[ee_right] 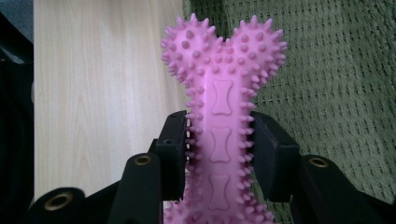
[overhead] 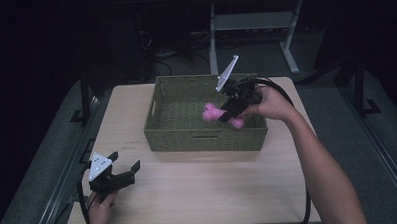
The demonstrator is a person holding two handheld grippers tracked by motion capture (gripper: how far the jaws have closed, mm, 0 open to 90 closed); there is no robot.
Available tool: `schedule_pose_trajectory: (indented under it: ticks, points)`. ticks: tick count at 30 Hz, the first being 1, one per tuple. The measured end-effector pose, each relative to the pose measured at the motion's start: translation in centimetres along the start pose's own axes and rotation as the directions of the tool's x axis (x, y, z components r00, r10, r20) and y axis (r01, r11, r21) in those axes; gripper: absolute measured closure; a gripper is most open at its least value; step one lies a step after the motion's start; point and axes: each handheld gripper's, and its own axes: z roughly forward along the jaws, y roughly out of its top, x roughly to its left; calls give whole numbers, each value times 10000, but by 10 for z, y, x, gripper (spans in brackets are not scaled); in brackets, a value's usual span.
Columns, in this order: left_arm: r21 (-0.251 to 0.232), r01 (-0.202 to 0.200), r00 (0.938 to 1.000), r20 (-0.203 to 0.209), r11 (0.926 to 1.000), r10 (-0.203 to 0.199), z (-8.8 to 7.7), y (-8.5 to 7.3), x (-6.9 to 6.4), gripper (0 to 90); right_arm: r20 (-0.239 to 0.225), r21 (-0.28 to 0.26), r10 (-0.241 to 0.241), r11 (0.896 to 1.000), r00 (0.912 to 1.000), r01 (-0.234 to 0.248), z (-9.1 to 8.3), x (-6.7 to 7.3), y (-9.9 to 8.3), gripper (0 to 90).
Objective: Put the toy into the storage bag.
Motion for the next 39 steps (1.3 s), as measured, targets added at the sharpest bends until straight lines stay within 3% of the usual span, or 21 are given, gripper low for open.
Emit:
schedule_pose_trajectory:
  ticks: [29, 39]
  points:
    - [-32, -47, 10000, 12, 10000, 47, 0, 1, 1, 138, -95, 128, 684, 9976, 9976, -682, 18, -33, -9, 581]
    - [-41, -103, 9999, 43, 9999, 103, 0, 1, 1, 138, -116, 221, 823, 9964, 9965, -820, 26, -39, -10, 581]
